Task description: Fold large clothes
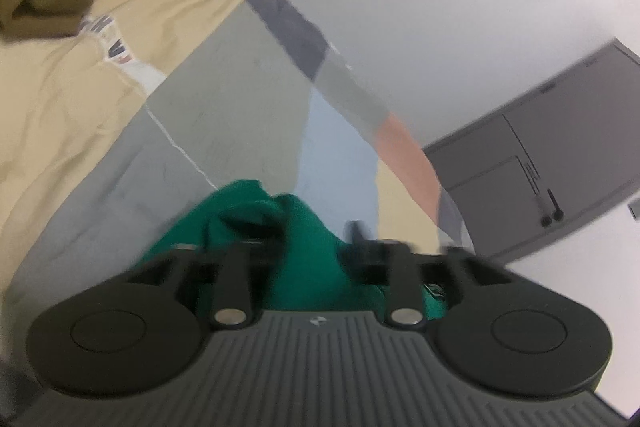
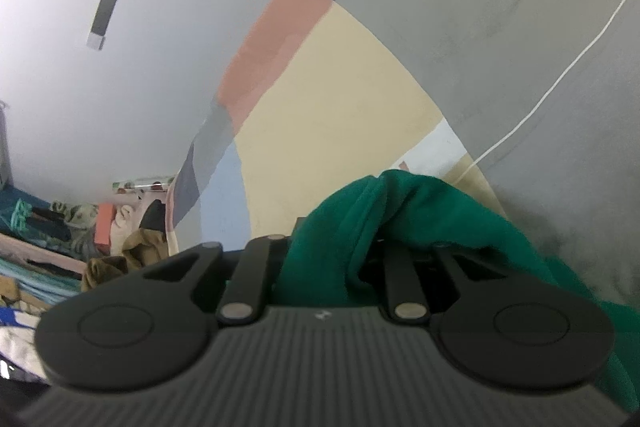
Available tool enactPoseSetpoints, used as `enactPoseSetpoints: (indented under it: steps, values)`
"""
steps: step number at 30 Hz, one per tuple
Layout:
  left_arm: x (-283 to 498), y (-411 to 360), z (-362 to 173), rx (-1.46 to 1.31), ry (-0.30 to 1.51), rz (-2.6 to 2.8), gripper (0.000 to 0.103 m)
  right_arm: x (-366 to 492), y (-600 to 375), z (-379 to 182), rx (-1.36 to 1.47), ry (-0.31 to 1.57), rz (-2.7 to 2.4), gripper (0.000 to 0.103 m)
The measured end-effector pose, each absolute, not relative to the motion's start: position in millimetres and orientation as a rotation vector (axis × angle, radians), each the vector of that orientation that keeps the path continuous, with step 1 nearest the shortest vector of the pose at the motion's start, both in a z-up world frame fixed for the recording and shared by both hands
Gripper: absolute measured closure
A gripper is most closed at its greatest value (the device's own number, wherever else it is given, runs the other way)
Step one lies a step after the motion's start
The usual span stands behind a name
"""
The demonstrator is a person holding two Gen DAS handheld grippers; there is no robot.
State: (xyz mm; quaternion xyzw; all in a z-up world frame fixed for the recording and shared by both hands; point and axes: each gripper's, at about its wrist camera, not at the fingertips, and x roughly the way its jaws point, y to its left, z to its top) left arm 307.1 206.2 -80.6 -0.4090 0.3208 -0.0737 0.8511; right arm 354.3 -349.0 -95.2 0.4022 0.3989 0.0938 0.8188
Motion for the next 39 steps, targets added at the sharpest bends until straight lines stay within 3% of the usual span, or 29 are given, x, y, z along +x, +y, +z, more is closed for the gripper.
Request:
enactPoseSetpoints:
  steps: [1, 3, 5, 14, 22, 31, 39]
  values:
    - [299.5, 205.5, -71.5, -0.841, 0.664, -0.151, 0.031, 348.7, -347.7, -88.2, 0.840, 0.838, 0.210, 0.072]
    - [275.9, 203.6, -49.3, -0.772, 0.599, -0.109, 0.030, 335.9, -345.8, -72.3, 0.794, 0.812, 0.243, 0.051]
    - [255.0, 199.3, -32.1, -0.702, 0.563, -0.118, 0.026, 319.3, -342.6, -55.2, 0.735, 0.779, 0.267, 0.018]
    - [172.9, 137.4, 13.4, -0.428, 0.473, -0.142, 0.026, 245.9, -332.0, -3.0, 0.521, 0.617, 0.318, 0.017]
    - [158.9, 75.5, -30.4, -0.343, 0.612, -0.171, 0.026, 210.1, -287.5, -3.1, 0.406, 0.651, 0.478, 0.018]
    - [186.7, 62.0, -60.9, -0.274, 0.662, -0.094, 0.026, 224.3, -235.4, -32.2, 0.201, 0.735, 0.434, 0.020]
    - [193.4, 63.2, -66.5, -0.285, 0.678, -0.088, 0.026, 242.1, -215.0, -38.2, 0.135, 0.646, 0.373, 0.018]
